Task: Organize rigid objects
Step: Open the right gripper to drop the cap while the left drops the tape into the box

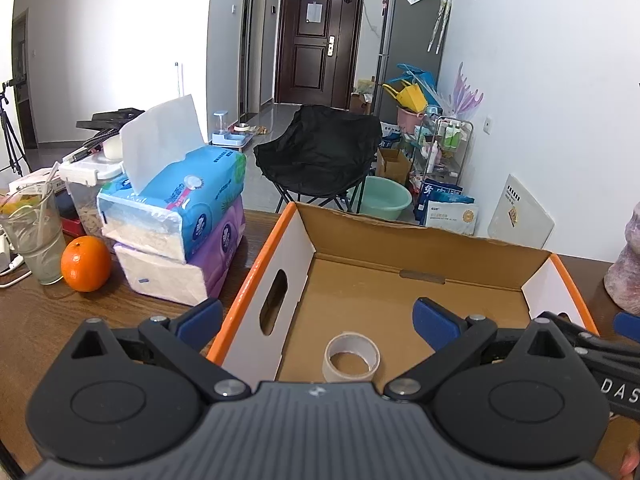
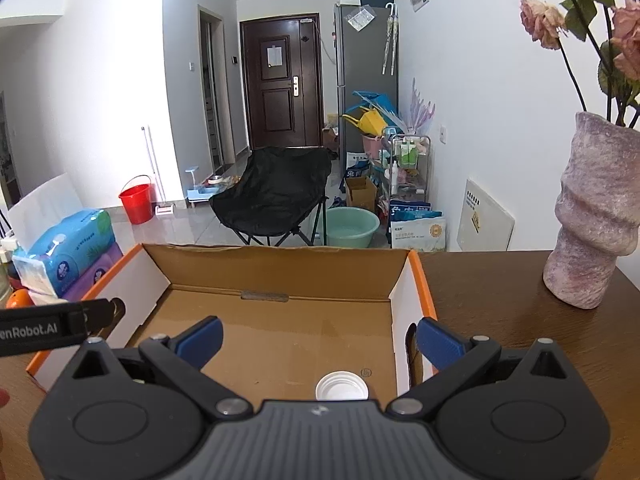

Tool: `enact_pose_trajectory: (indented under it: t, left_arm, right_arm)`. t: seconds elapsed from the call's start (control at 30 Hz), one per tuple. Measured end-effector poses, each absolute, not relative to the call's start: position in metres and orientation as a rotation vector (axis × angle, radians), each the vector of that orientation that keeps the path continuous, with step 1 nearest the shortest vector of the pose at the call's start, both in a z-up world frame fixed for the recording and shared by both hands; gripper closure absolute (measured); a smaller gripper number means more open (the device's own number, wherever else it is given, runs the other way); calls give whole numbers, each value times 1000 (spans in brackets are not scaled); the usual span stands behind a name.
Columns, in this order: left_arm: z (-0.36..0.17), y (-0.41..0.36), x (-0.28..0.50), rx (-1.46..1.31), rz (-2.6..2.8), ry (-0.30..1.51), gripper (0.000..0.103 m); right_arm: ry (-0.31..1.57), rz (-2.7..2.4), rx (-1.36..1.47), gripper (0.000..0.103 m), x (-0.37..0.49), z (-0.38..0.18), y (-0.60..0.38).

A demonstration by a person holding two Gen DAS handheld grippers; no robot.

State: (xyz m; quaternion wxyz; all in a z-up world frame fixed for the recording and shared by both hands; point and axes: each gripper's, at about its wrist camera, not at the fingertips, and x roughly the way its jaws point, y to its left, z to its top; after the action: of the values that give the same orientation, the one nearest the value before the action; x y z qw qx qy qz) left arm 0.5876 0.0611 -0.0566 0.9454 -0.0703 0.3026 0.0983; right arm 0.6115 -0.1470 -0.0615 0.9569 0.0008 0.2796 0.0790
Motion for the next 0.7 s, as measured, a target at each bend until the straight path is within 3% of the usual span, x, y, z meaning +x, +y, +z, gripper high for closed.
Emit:
enact_pose_trajectory:
  t: [0.7]
  left_arm:
    - [-36, 55, 521, -138, 151, 566, 0]
  right_arm:
    - [464, 182, -10, 0, 538, -28, -170]
